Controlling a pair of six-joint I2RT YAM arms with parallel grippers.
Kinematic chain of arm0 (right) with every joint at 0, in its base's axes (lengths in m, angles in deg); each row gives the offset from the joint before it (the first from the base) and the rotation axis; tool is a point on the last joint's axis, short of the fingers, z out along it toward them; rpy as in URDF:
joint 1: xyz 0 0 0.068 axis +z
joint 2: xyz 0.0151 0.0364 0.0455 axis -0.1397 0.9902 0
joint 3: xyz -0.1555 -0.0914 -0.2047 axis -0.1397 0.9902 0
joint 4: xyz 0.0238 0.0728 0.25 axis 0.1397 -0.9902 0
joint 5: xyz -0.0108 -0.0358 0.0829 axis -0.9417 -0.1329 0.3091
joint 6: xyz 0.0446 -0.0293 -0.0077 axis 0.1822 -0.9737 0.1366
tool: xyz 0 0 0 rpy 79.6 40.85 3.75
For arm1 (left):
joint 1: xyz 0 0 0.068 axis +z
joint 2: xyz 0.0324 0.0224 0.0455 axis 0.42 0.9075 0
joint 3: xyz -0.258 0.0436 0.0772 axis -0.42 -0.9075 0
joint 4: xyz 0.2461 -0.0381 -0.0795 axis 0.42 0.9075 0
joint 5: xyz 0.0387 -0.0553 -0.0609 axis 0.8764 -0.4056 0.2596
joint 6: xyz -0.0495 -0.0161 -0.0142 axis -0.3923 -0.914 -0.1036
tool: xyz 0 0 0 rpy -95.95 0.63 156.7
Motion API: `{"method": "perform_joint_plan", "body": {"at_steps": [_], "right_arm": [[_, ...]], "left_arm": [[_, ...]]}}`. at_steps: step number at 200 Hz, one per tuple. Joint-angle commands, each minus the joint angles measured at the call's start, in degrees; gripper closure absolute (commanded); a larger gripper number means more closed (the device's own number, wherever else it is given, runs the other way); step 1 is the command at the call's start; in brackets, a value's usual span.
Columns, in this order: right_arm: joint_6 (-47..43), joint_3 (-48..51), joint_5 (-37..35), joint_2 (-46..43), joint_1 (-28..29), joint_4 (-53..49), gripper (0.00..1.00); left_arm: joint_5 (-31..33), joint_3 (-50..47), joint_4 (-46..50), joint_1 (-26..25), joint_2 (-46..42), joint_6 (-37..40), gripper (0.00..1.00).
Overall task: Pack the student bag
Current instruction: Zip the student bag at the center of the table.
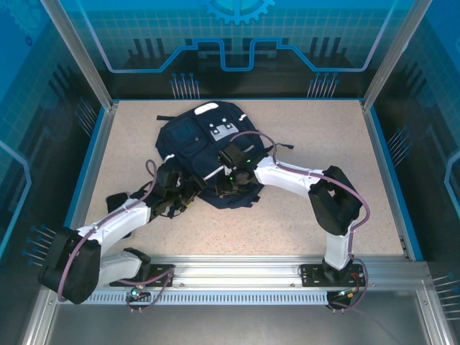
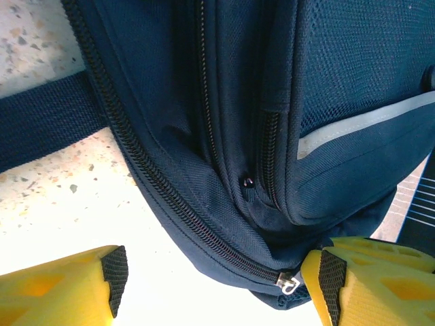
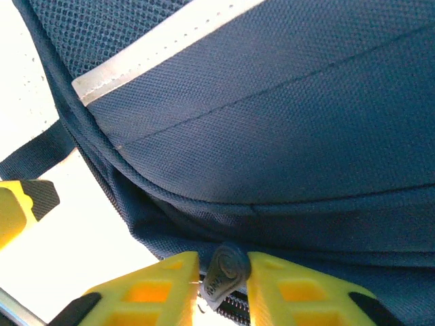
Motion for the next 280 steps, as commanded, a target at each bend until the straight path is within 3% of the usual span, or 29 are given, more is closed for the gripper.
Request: {"method": "perform_joint_plan", "body": {"at_steps": [1, 52, 102, 131, 186, 238, 280], "right_arm": [[-0.48, 0.67, 1.31, 0.06, -0.36, 0.91, 0.78], [0.42, 0.1, 0.77, 1.36, -0.3, 0.24, 0.7], [1.53, -0.11, -0.43, 3.12, -0.11, 1.01, 0.71], [2.3, -0.8, -0.69, 3.79, 0.07, 1.35, 0.75], [2.42, -1.17, -5.06, 0.77, 0.68, -0.35, 0.96], [0.68, -1.17, -11.15, -4.08, 2.86, -3.47, 1.0], [1.18, -0.12, -16.72, -6.64, 4.45, -5.9, 1.0]], "left_arm": [[-2.94, -1.02, -3.86, 0.38, 1.59, -1.74, 0.26], [-4.02, -1.3, -5.89, -0.11, 5.0, -3.03, 0.4], [-4.12, -2.15, -7.68, -0.1, 7.03, -3.57, 0.49], [-4.45, -2.18, -8.55, -0.13, 8.28, -3.73, 0.51], [-3.92, -2.31, -8.41, -0.08, 8.98, -3.82, 0.53], [-2.94, -2.36, -9.68, -0.09, 10.52, -4.48, 0.6], [-0.97, -1.75, -8.92, -0.06, 10.94, -4.5, 0.73]]}}
